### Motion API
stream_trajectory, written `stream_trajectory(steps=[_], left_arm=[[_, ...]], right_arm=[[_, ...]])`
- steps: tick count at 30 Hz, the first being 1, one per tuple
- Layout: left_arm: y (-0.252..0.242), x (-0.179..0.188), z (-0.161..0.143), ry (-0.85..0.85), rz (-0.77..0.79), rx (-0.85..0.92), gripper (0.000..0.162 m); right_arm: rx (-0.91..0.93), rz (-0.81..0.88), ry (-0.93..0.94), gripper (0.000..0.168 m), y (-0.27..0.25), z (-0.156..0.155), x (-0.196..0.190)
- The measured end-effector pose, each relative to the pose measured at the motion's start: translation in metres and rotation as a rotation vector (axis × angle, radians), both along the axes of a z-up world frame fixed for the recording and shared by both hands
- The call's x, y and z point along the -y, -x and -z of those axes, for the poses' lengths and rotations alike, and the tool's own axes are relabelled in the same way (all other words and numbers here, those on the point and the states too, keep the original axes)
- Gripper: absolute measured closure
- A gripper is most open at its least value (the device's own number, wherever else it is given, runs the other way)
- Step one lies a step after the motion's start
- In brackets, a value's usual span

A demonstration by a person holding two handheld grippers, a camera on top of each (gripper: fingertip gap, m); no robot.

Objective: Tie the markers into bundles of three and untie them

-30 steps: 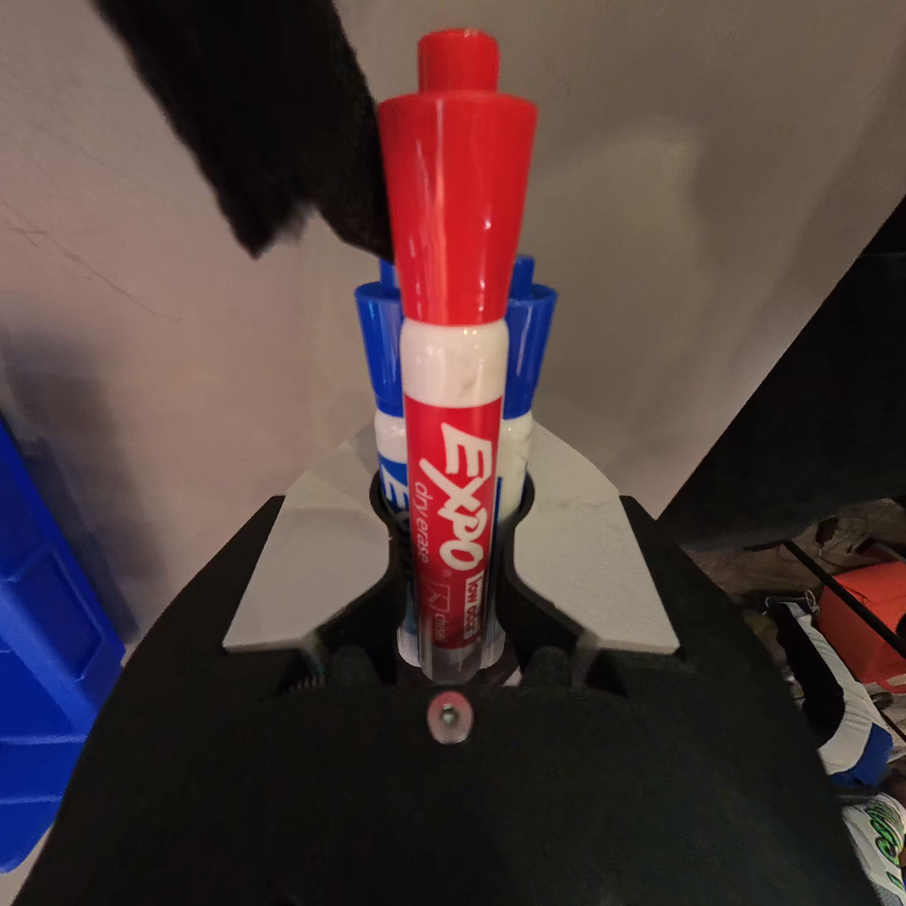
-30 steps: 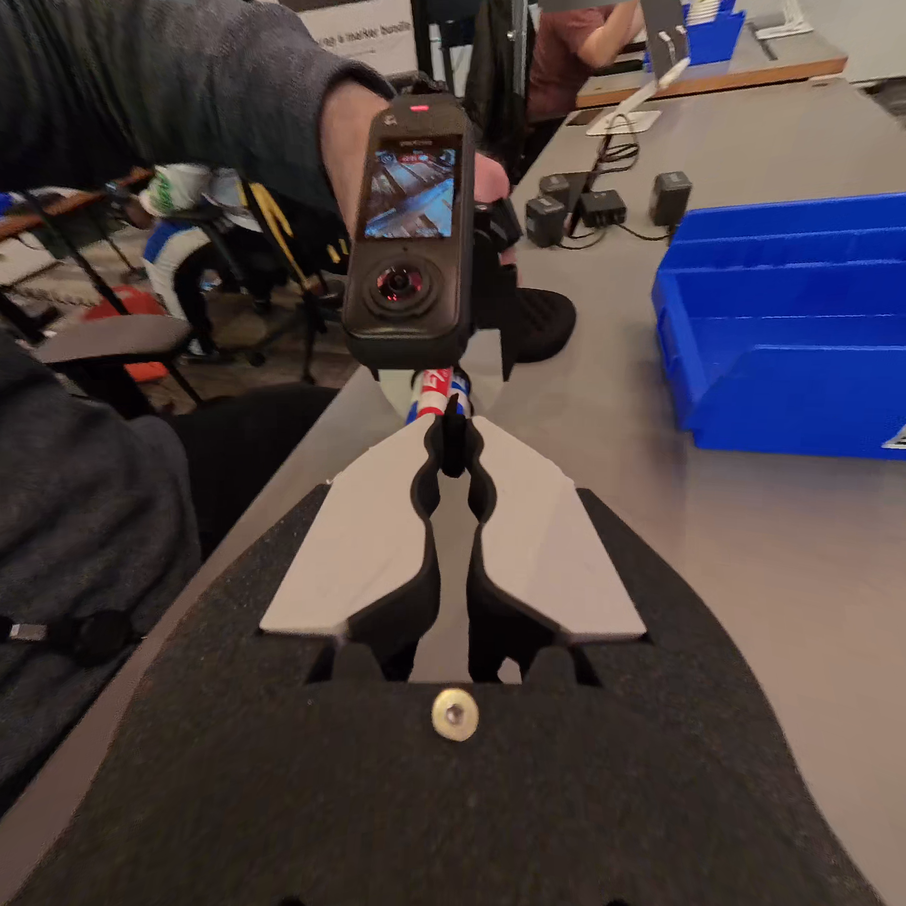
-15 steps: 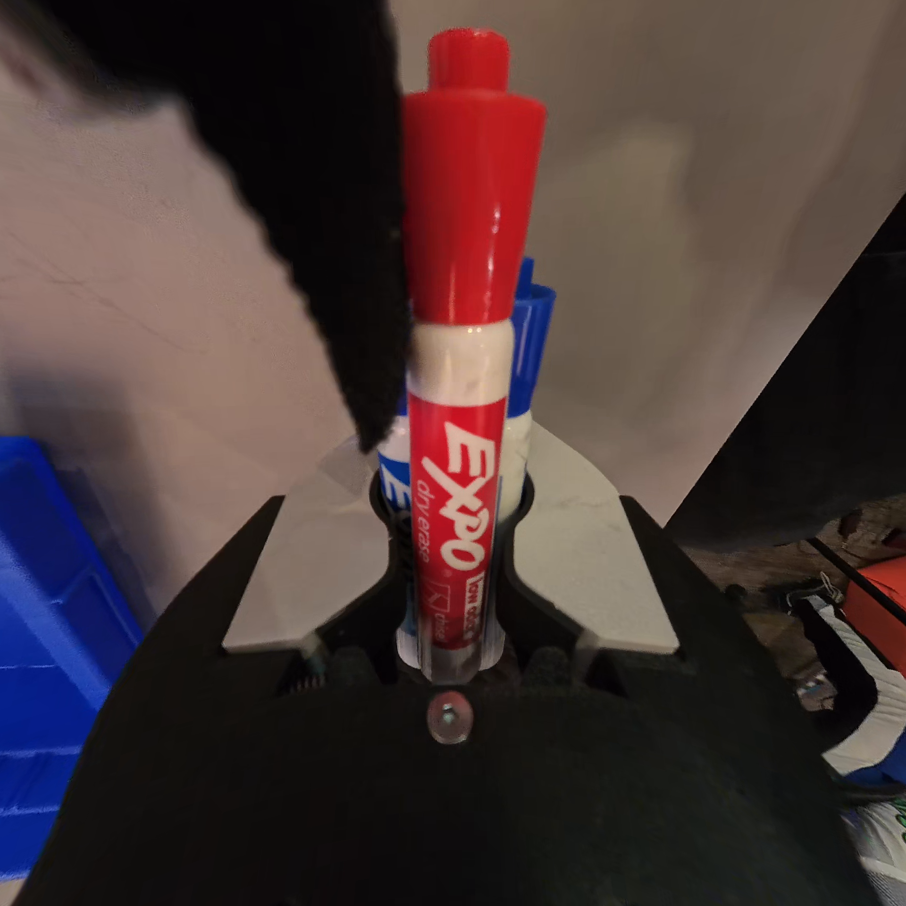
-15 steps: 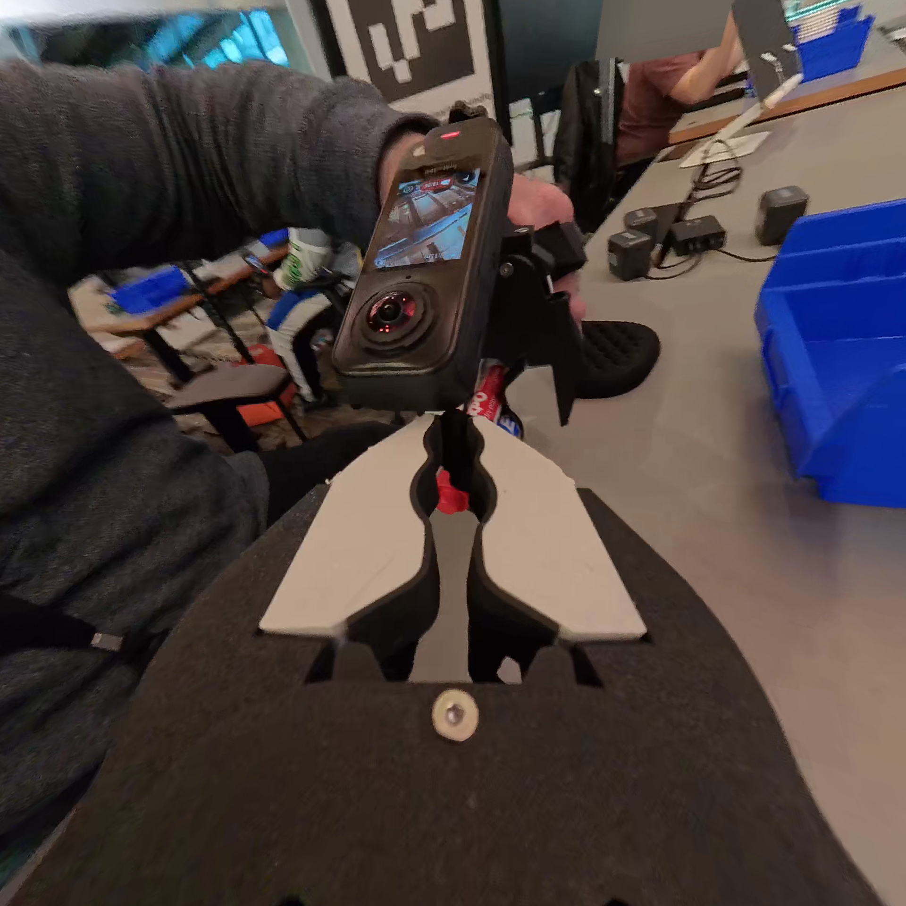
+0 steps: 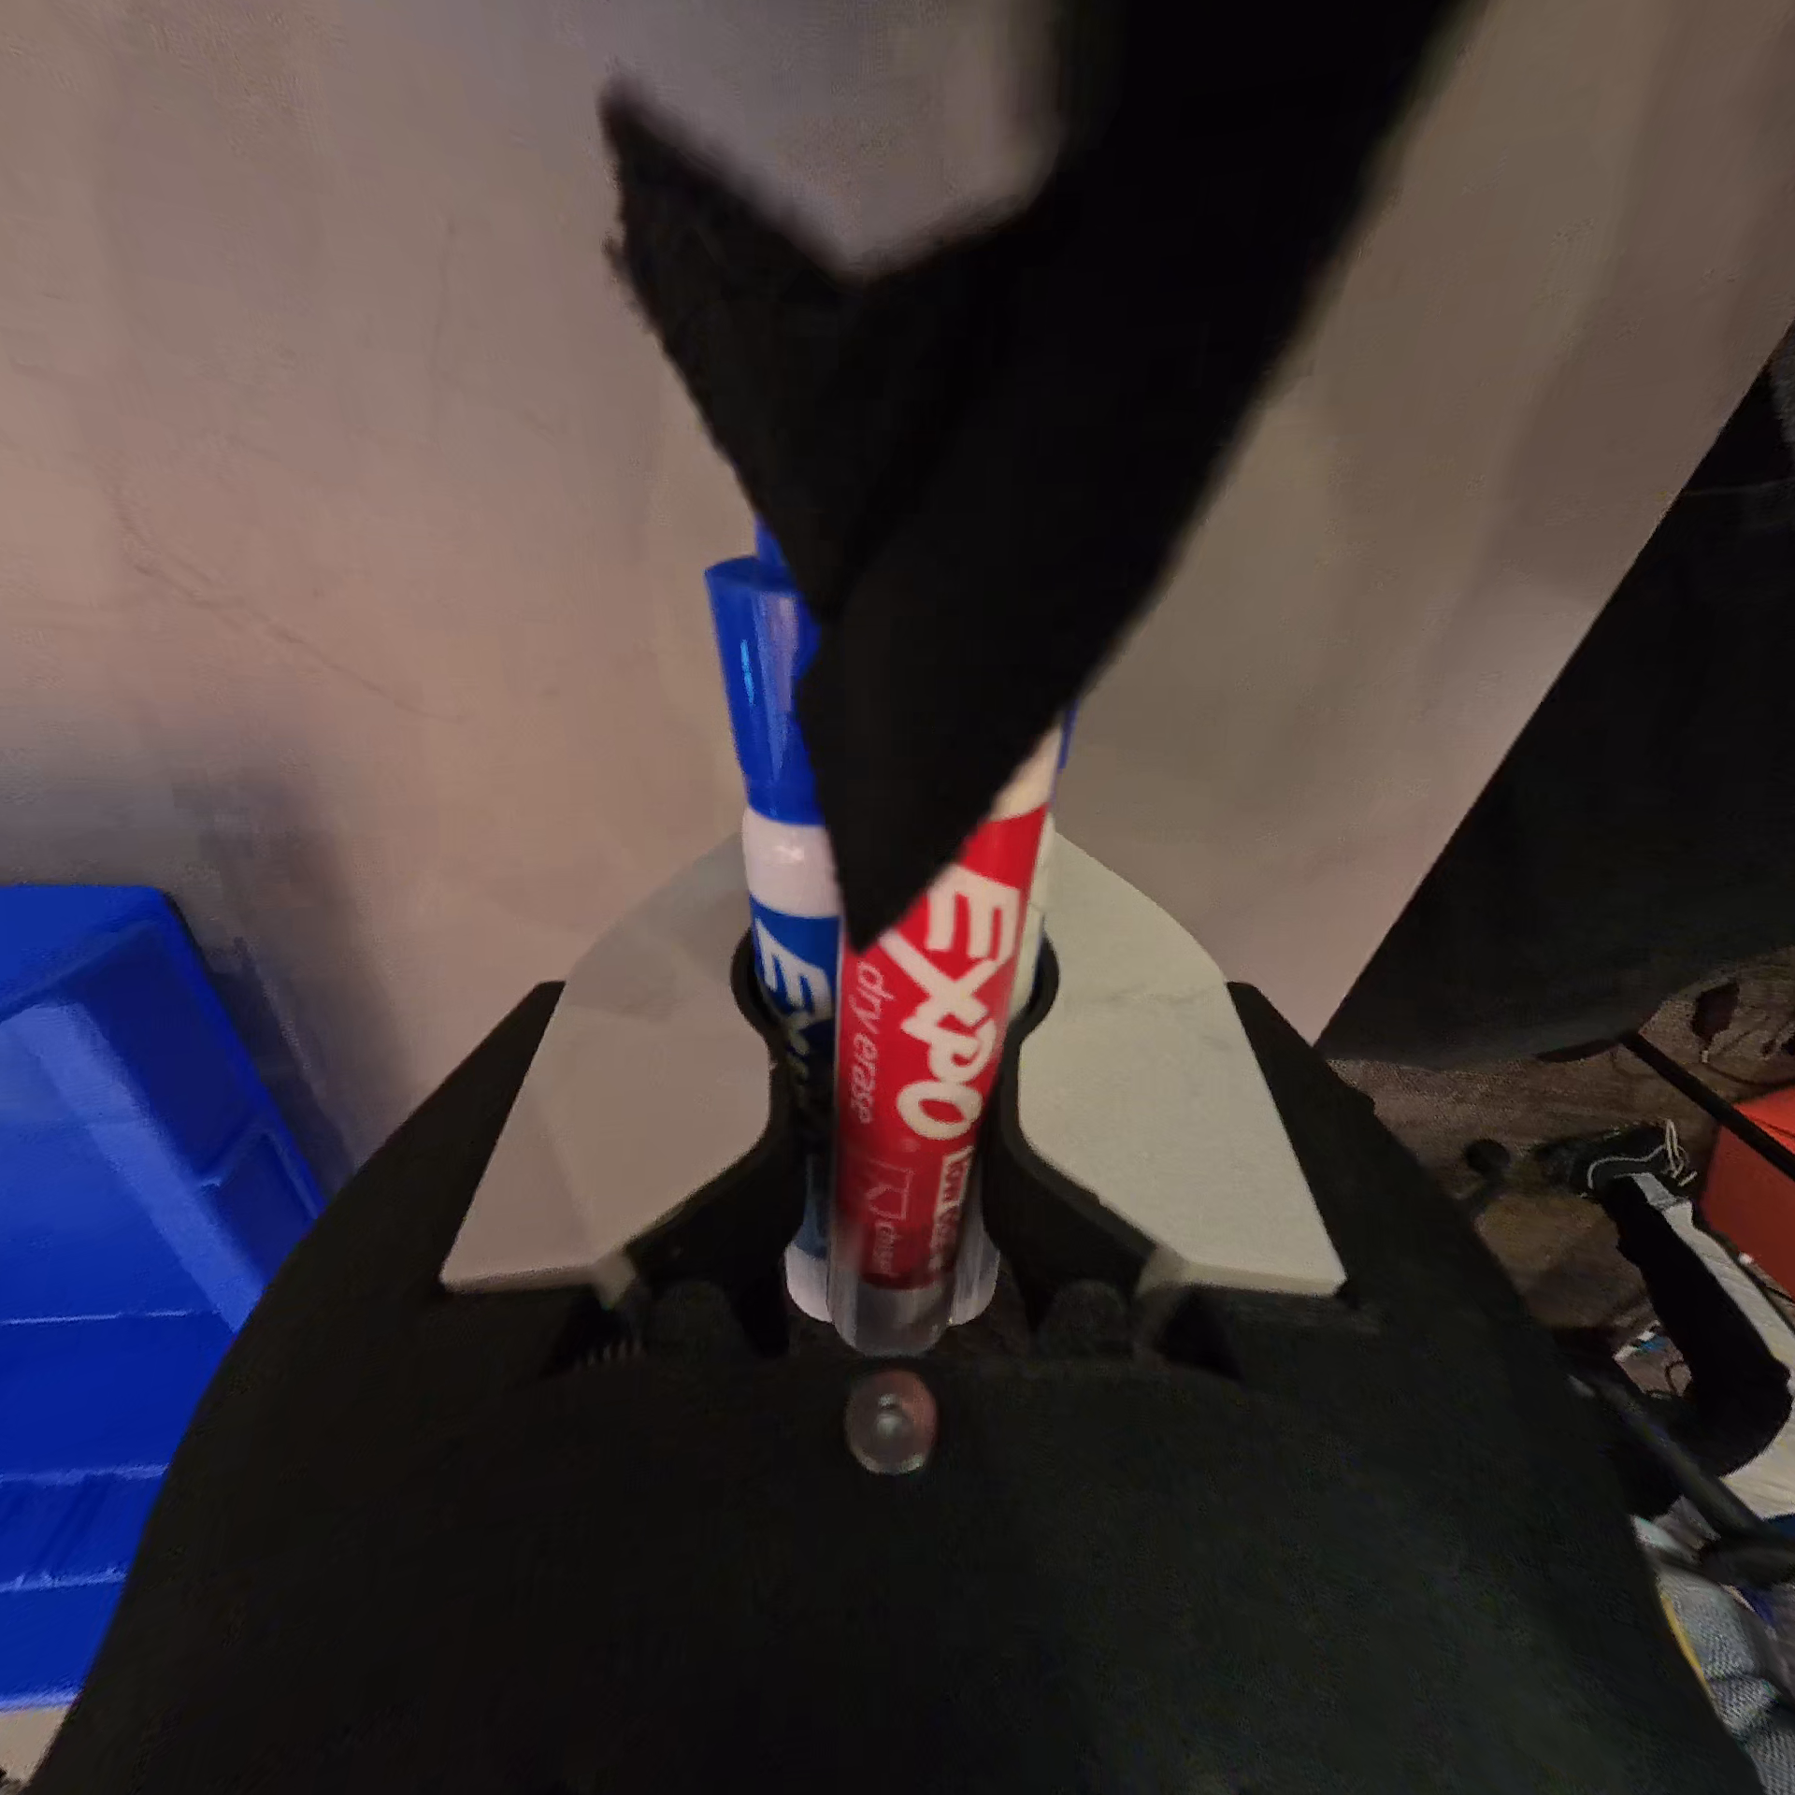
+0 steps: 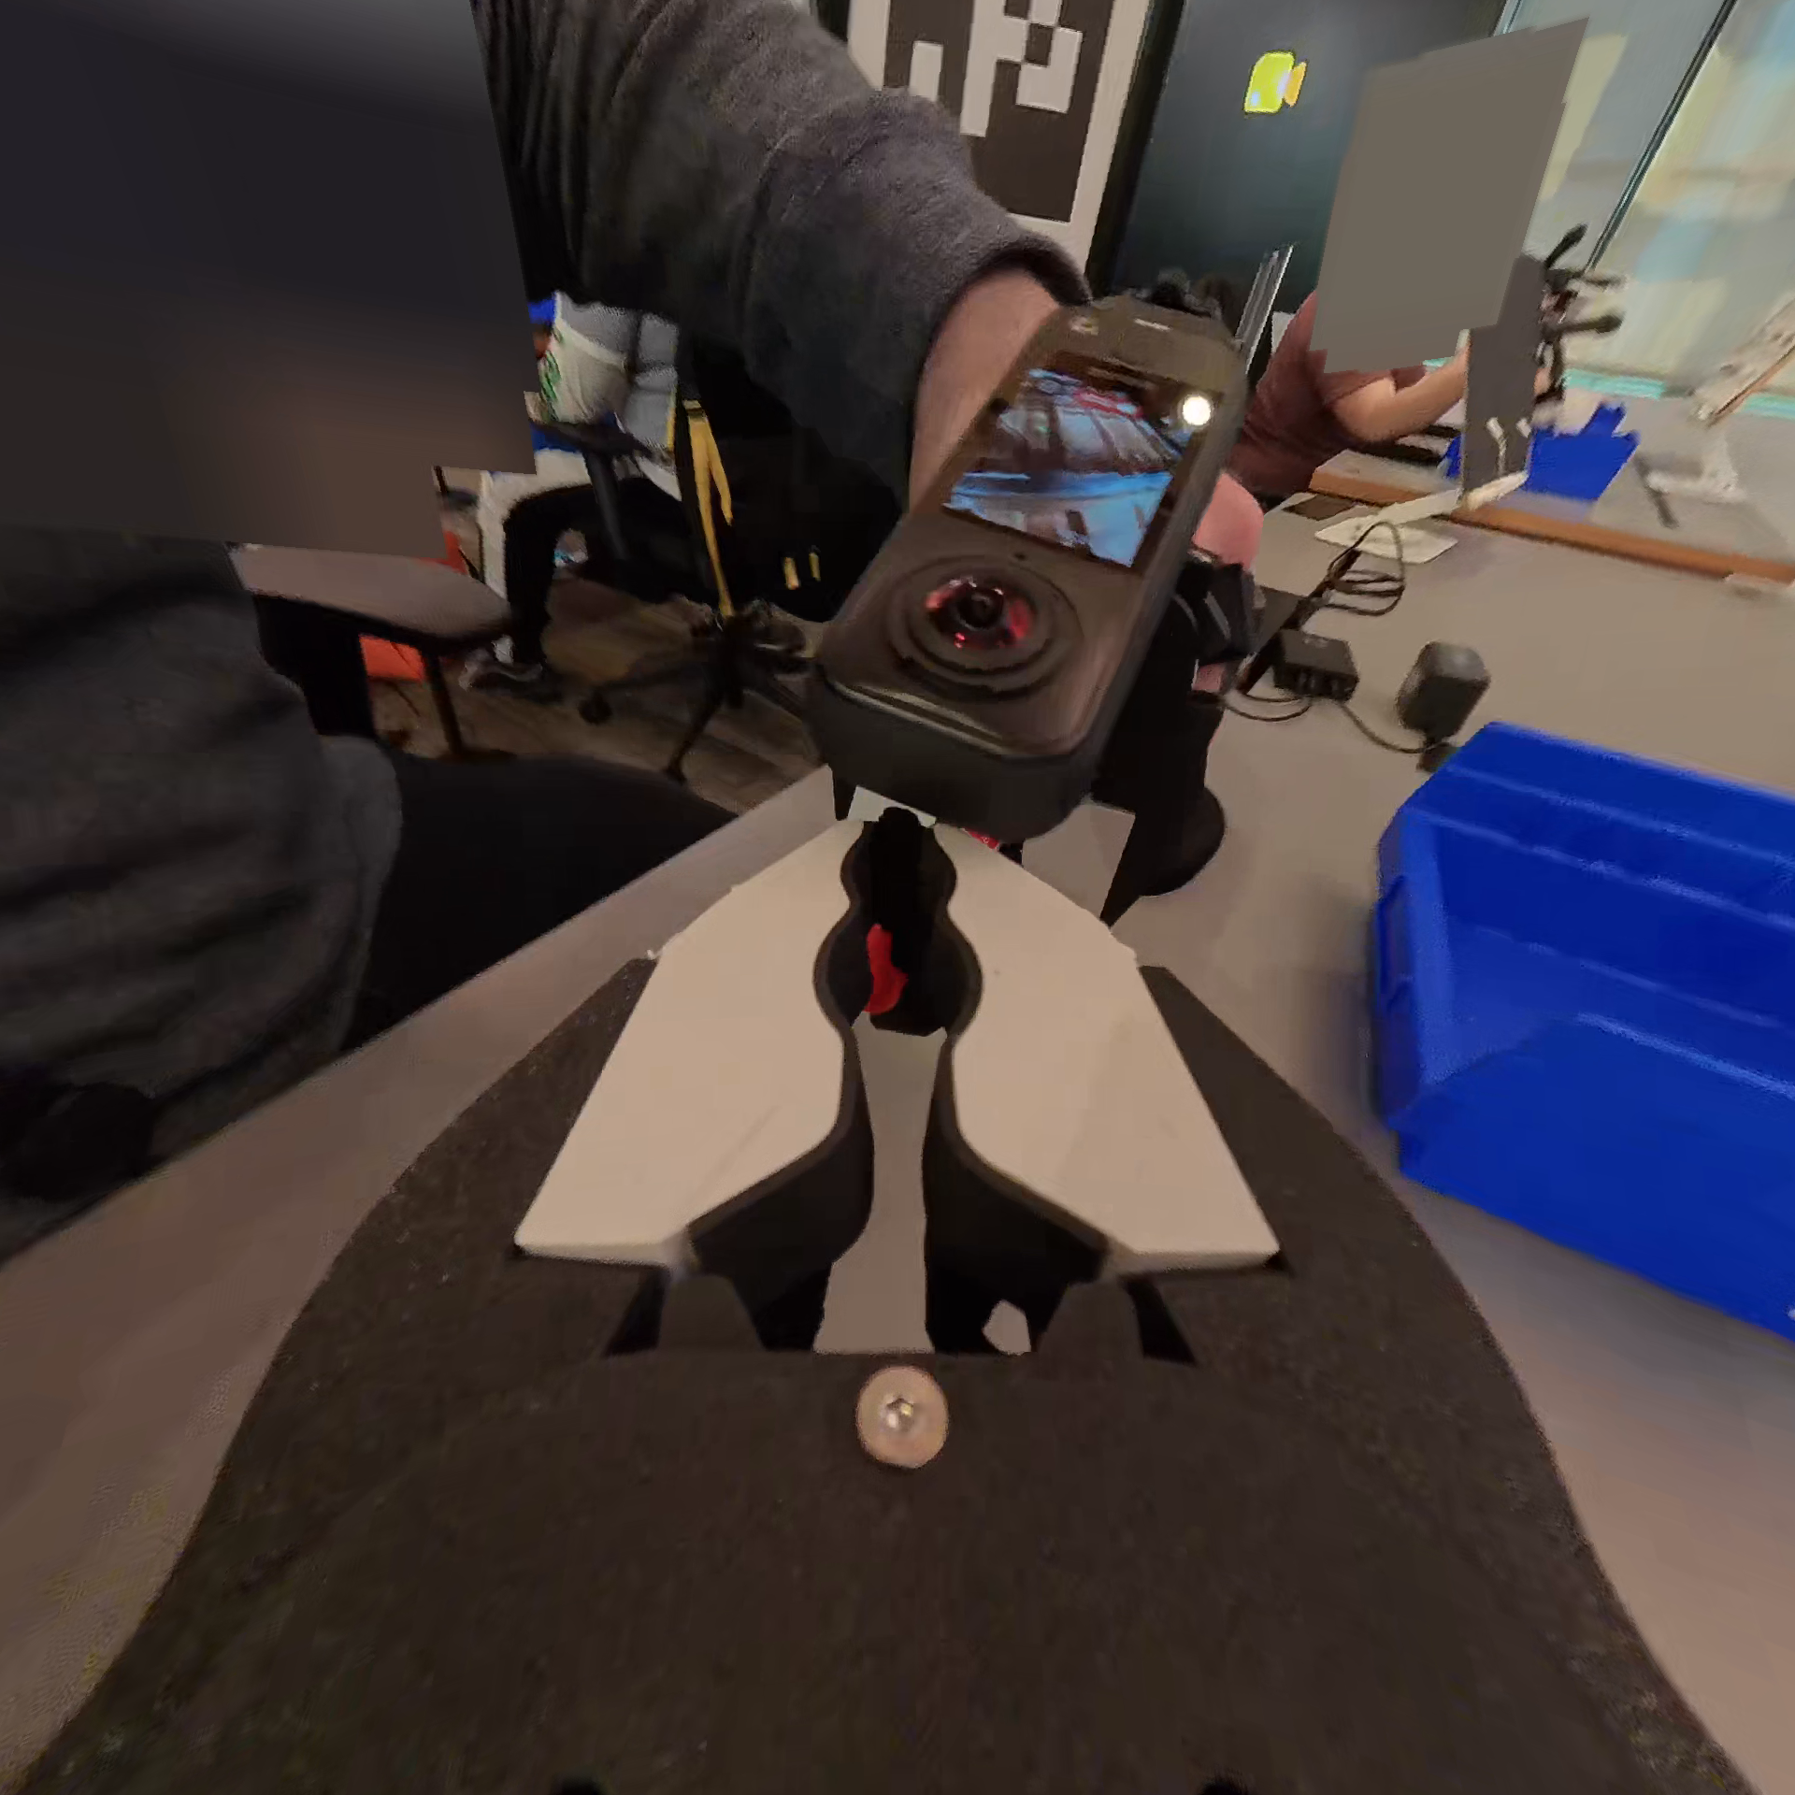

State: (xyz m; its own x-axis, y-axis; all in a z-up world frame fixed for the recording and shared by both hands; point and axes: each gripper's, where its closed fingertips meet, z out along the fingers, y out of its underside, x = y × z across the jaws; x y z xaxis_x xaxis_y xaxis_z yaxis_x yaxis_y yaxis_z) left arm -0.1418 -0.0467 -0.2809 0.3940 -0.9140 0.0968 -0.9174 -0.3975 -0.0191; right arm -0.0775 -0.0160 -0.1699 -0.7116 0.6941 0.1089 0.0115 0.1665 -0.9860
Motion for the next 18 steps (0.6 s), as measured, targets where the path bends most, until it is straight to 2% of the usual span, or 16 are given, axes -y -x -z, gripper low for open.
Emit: stream_trajectory(steps=[9, 15, 18], left_arm=[[0.0006, -0.0059, -0.0006, 0.000, -0.022, 0.007, 0.120], [0.0011, -0.0085, -0.0036, -0.005, -0.031, 0.003, 0.120], [0.0012, -0.0094, -0.0063, -0.012, -0.032, -0.001, 0.120]], right_arm=[[-0.118, 0.122, -0.268, 0.162, -0.0015, 0.0010, -0.0021], [-0.231, 0.233, -0.571, 0.163, -0.0026, -0.0022, 0.0049], [-0.282, 0.298, -0.647, 0.163, -0.0040, -0.0062, 0.0031]])
